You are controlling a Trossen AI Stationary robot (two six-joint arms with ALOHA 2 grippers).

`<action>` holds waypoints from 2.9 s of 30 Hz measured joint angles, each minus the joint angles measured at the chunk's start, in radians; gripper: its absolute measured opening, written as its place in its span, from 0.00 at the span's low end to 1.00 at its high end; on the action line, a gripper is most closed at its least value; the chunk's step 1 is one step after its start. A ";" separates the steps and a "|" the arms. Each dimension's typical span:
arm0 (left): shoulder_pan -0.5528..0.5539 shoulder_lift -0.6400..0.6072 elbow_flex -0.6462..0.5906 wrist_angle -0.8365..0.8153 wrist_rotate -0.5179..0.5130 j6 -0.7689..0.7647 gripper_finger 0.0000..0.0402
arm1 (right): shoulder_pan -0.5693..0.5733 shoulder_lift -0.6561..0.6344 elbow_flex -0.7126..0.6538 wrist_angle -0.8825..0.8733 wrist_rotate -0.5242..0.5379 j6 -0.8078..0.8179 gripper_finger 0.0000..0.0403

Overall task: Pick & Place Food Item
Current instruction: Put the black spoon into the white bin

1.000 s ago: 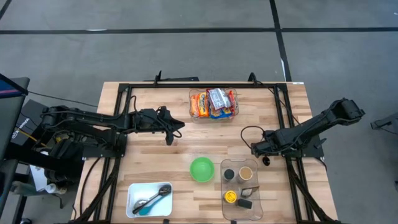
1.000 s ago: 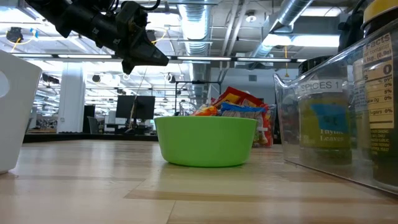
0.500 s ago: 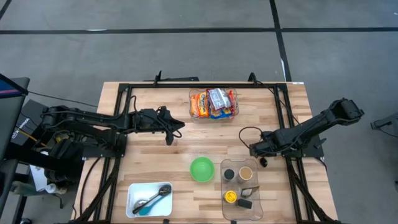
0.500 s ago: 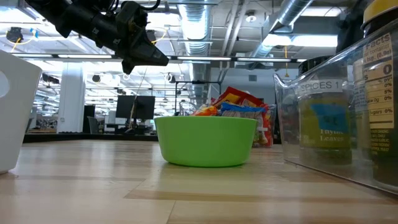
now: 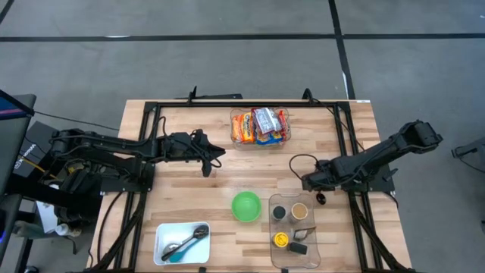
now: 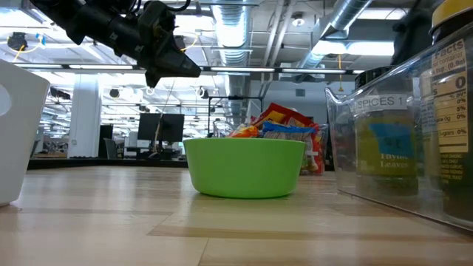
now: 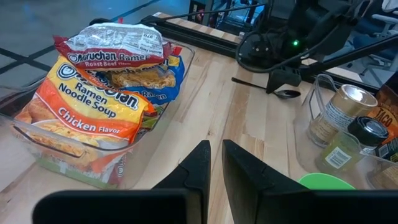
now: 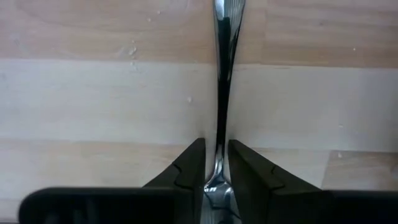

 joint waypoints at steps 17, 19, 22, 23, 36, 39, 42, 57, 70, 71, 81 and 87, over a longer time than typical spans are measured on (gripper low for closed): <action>0.000 0.000 0.000 0.016 0.000 0.000 0.09 | -0.021 0.012 -0.002 -0.001 -0.021 -0.101 0.14; 0.000 0.000 0.000 0.015 0.000 0.000 0.09 | -0.020 0.012 -0.002 -0.003 -0.022 -0.112 0.12; 0.000 0.000 0.000 0.015 0.000 0.000 0.09 | -0.020 0.012 -0.002 -0.008 -0.022 -0.121 0.06; 0.000 0.000 0.000 0.015 0.000 0.000 0.09 | -0.020 0.012 -0.002 -0.008 -0.022 -0.133 0.04; 0.000 0.000 0.000 0.014 0.000 0.000 0.09 | -0.020 0.012 -0.003 -0.010 -0.022 -0.213 0.04; 0.000 0.000 0.000 0.014 0.000 0.000 0.09 | -0.020 0.012 -0.003 -0.011 -0.022 -0.213 0.02; 0.000 0.000 0.000 0.014 0.000 0.000 0.09 | -0.020 0.012 -0.003 -0.011 -0.021 -0.213 0.02; 0.000 0.000 0.000 0.014 0.000 0.000 0.09 | -0.020 0.013 -0.004 -0.010 -0.011 -0.268 0.02; 0.000 0.000 0.000 0.014 0.000 0.000 0.09 | -0.015 0.015 0.067 -0.072 0.105 -0.376 0.01; 0.000 0.000 0.000 0.015 0.000 0.000 0.09 | -0.013 0.015 0.085 -0.069 0.128 -0.394 0.01; 0.000 0.000 0.000 0.039 0.000 0.000 0.09 | -0.009 0.013 0.241 -0.082 0.333 -0.599 0.00; 0.000 0.000 0.000 0.048 0.000 0.000 0.09 | -0.010 0.013 0.304 -0.084 0.383 -0.708 0.00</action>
